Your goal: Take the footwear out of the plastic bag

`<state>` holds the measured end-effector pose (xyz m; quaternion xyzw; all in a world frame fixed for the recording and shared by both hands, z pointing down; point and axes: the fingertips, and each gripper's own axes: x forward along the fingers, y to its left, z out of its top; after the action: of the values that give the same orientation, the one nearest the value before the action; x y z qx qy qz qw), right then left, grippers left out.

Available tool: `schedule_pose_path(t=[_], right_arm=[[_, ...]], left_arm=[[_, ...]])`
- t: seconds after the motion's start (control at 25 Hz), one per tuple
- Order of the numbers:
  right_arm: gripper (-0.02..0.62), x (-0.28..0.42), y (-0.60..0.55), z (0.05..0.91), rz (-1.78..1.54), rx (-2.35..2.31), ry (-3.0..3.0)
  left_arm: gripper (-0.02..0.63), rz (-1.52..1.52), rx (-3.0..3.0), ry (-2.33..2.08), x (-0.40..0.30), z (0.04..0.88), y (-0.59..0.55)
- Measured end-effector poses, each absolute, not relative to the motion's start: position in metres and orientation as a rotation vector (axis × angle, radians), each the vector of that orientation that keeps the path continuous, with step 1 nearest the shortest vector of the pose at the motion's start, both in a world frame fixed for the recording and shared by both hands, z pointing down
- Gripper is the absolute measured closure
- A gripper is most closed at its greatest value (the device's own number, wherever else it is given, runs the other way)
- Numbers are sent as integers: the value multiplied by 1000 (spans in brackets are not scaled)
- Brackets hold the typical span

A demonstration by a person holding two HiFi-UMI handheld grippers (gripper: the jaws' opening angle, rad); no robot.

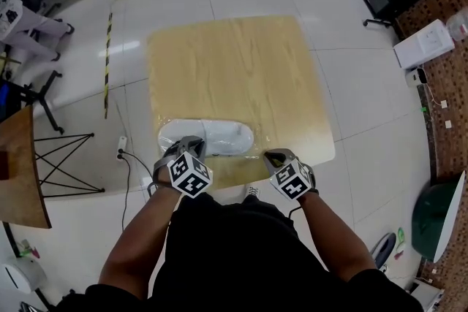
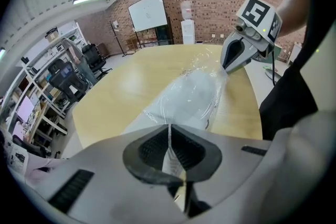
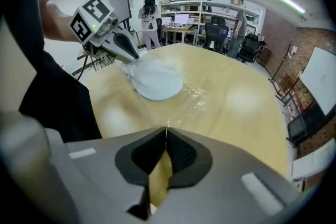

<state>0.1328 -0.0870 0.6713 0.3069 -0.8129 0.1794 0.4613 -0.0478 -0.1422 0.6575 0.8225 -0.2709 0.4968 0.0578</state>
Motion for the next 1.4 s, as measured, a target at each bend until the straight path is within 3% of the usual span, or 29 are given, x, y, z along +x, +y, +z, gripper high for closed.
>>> schedule_pose_path(t=[0.44,0.56,0.6,0.64,0.76,1.12,1.32,1.36,1.4], right_arm=[[583,166,-92,649,535,862,-2067],[461,137,-86,651,472,721,-2109],[457,131,-83,656,428,672,-2088],[470,128,-81,662,381,638,-2054],[591,131,-78,670,251,613,-1988],[594,155,-58,664,-33,483,-1957],[592,194,-96,658,282,772,-1966],[578,192,-111,655,370,834,-1987],[520,185,-125,652,442,876,-2019]], left_arm=[[586,1480,2528,-727,-45,660,-142],[586,1477,2521,-723,-46,660,-141],[586,1479,2518,-722,-45,660,-141],[586,1481,2518,-720,-45,660,-141],[586,1483,2520,-712,-43,660,-142],[586,1443,2516,-687,-44,660,-144],[588,1395,2518,-668,-46,659,-144],[588,1386,2514,-670,-46,658,-145],[588,1381,2511,-672,-46,658,-145]])
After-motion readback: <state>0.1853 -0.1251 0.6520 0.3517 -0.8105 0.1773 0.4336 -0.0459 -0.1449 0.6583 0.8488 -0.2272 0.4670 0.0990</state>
